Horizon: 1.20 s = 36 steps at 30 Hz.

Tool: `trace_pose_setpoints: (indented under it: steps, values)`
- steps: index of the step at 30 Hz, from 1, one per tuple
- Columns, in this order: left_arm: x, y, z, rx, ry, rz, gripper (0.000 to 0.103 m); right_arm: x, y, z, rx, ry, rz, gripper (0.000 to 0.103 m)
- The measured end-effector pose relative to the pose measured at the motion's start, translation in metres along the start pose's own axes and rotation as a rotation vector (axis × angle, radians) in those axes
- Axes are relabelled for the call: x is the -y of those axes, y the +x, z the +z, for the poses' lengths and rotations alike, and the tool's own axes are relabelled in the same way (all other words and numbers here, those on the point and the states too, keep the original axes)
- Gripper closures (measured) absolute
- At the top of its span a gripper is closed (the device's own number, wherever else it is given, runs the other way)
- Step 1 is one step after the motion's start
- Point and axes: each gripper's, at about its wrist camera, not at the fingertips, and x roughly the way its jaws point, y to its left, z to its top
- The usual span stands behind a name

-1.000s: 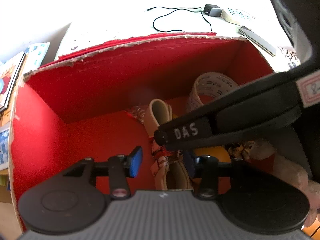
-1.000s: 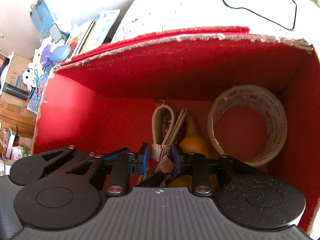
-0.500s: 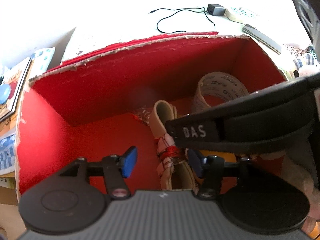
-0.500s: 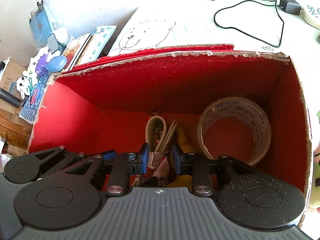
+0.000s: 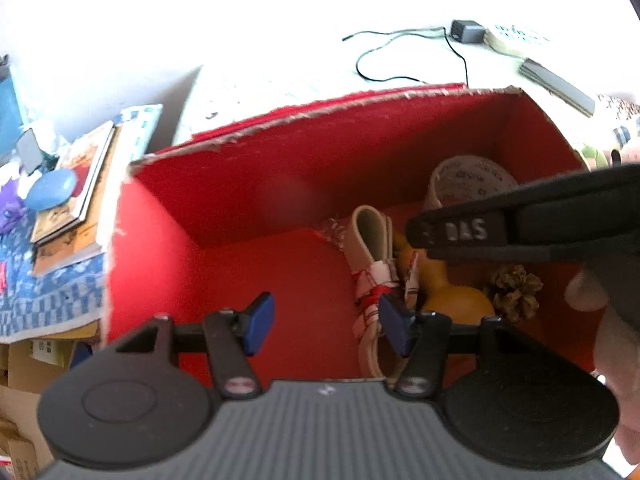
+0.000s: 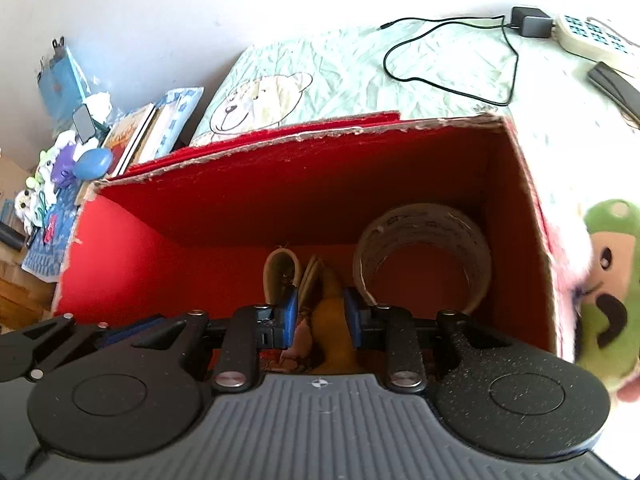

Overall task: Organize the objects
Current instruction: 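Lower the cable into the box beside the gourd and open the right gripper, then lift the right gripper out of the red box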

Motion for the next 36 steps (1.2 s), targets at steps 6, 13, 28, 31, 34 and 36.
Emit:
trace_pose_setpoints:
  steps: [6, 13, 28, 31, 34, 36]
  values:
    - [-0.003, -0.011, -0.005, 0.002, -0.023, 0.038, 0.038, -0.006, -0.023, -0.012, 0.071, -0.019, -0.032, 0.074]
    - [0.001, -0.020, -0.013, 0.002, -0.037, 0.065, 0.036, -0.001, -0.035, -0.022, 0.103, 0.018, -0.031, 0.065]
    - [0.009, -0.030, -0.025, 0.000, -0.059, 0.126, 0.032, 0.002, -0.053, -0.045, 0.149, 0.054, -0.012, 0.063]
    - [0.009, -0.032, -0.026, 0.009, -0.055, 0.126, 0.029, 0.003, -0.057, -0.049, 0.169, 0.059, -0.011, 0.063]
    - [0.011, -0.037, -0.025, 0.020, -0.055, 0.130, 0.027, 0.005, -0.060, -0.054, 0.197, 0.074, -0.004, 0.063]
    - [0.011, -0.041, -0.025, 0.029, -0.058, 0.132, 0.025, 0.005, -0.063, -0.056, 0.218, 0.075, -0.009, 0.063]
